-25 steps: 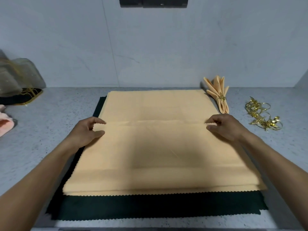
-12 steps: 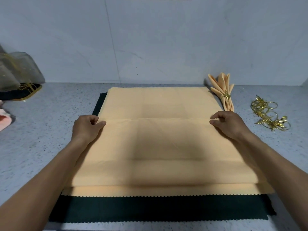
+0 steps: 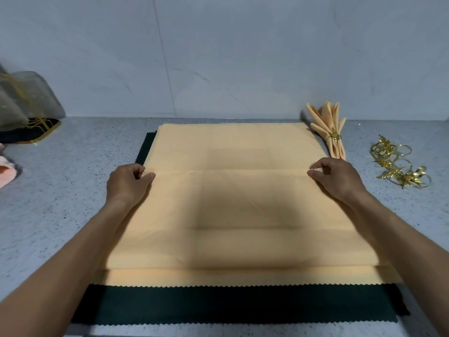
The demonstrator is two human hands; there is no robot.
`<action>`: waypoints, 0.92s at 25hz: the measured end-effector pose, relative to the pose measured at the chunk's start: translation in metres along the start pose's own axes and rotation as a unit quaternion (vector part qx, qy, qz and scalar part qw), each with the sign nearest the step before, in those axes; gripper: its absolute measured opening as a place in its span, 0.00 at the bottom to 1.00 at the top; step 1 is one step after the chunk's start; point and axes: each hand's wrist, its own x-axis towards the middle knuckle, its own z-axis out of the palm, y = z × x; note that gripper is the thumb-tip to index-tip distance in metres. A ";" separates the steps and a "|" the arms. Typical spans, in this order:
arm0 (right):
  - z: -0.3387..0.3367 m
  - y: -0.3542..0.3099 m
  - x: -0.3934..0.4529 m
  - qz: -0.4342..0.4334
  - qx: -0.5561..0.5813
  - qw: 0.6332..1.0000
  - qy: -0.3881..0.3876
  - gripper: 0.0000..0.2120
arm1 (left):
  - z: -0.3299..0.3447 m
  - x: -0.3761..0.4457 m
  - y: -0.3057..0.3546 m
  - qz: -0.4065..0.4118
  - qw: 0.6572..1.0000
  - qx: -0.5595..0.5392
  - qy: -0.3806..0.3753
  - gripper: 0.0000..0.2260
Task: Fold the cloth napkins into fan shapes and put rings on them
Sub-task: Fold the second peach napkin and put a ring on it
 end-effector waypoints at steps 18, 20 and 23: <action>0.070 -0.167 -0.203 -0.135 -0.095 0.973 -0.161 0.26 | 0.025 -0.206 0.033 0.230 0.937 0.185 -0.186 0.29; 0.065 -0.141 -0.205 -0.118 -0.136 0.971 -0.154 0.28 | 0.021 -0.213 0.025 0.194 0.943 0.214 -0.168 0.30; 0.035 -0.082 -0.211 -0.052 -0.175 0.974 -0.136 0.30 | -0.001 -0.212 0.013 0.140 0.944 0.261 -0.142 0.27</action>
